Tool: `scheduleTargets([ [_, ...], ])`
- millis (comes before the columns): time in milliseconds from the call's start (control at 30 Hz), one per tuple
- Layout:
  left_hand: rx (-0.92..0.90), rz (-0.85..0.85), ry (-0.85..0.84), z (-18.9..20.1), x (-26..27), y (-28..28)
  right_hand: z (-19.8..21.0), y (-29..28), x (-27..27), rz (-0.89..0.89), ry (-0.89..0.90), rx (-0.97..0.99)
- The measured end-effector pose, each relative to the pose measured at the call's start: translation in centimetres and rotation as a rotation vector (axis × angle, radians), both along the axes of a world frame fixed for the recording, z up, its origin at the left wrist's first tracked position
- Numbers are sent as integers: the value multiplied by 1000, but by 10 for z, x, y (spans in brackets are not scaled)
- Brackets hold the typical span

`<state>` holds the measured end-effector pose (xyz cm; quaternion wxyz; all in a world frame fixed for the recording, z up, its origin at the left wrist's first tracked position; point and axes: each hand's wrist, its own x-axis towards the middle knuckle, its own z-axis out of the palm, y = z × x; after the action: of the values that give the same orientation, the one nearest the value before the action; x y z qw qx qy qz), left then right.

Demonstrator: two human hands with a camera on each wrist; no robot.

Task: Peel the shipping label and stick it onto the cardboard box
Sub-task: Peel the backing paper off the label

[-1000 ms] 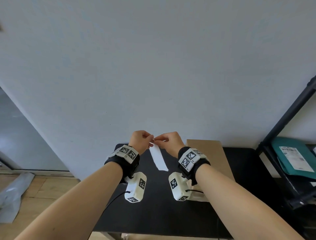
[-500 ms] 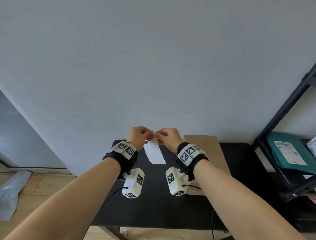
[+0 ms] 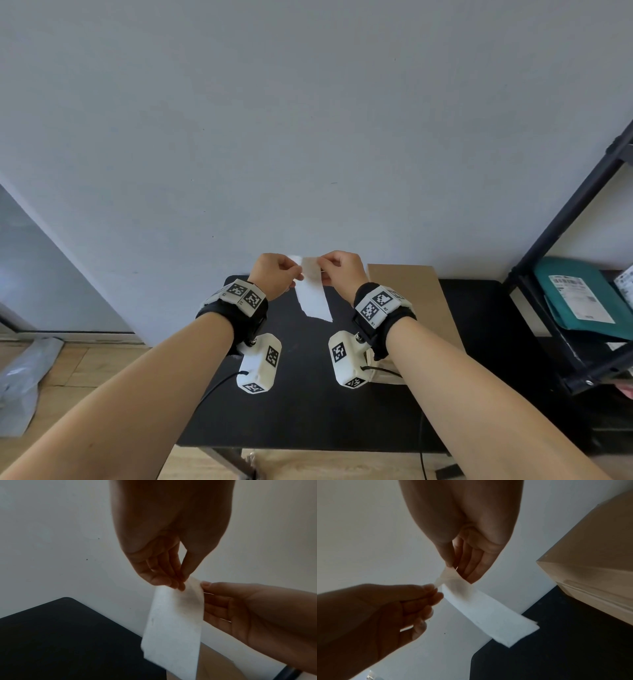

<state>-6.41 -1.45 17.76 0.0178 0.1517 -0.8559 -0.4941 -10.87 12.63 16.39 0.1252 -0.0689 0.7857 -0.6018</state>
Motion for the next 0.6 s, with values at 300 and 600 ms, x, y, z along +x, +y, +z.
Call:
scheduleTargets([
  [300, -25, 93, -120, -20, 6, -14, -13, 8, -9, -128, -67, -23],
  [600, -95, 190, -216, -43, 6, -31, -21, 20, -28, -326, -80, -16],
])
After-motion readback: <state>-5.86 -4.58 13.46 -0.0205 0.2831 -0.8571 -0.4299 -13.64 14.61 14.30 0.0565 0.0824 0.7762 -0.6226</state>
